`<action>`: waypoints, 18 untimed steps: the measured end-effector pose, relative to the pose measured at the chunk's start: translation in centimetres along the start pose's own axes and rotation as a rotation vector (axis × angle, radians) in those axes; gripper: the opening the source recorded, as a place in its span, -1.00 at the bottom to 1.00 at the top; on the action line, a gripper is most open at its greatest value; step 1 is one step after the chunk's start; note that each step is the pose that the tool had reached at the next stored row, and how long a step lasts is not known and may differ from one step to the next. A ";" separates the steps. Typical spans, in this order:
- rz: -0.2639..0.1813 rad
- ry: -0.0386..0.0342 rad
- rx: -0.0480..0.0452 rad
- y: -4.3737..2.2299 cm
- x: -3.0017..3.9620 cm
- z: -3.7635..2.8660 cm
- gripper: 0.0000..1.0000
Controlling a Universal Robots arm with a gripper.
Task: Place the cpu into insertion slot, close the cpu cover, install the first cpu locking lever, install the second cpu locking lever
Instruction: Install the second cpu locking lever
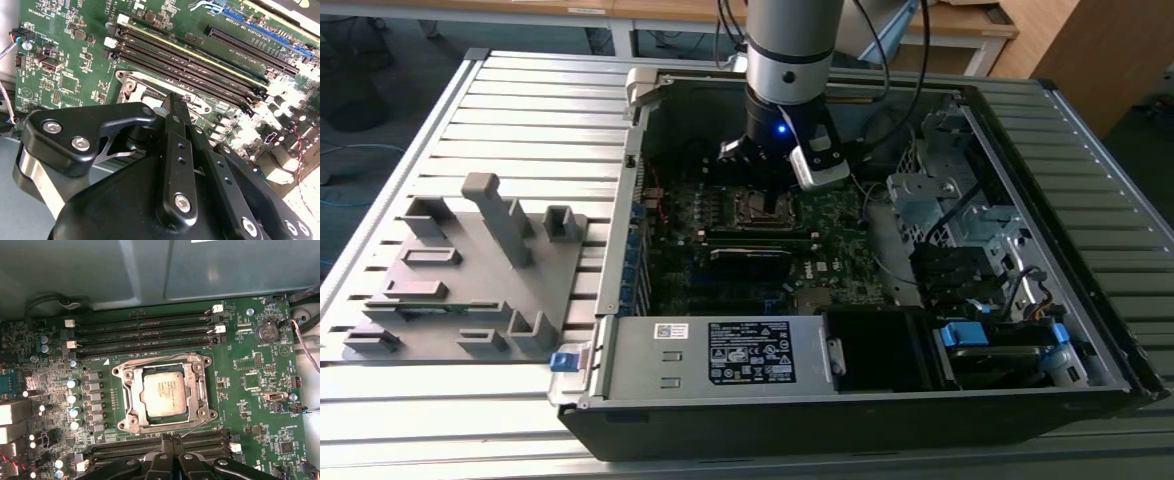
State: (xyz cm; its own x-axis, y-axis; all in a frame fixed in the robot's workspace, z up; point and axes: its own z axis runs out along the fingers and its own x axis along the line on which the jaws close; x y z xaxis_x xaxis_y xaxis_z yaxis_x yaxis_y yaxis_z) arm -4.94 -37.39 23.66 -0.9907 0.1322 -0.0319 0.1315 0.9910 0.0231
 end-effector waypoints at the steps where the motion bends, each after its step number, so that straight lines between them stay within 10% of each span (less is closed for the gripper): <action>1: 0.000 0.0000 -0.0001 0.00 0.00 0.00 -0.80; 18: 0.000 0.0000 0.0000 -0.22 0.63 0.22 -0.80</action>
State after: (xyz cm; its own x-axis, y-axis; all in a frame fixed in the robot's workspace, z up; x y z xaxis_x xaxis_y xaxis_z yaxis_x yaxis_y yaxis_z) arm -5.59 -37.52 23.41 -0.9908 0.1318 -0.0319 0.1311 0.9911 0.0231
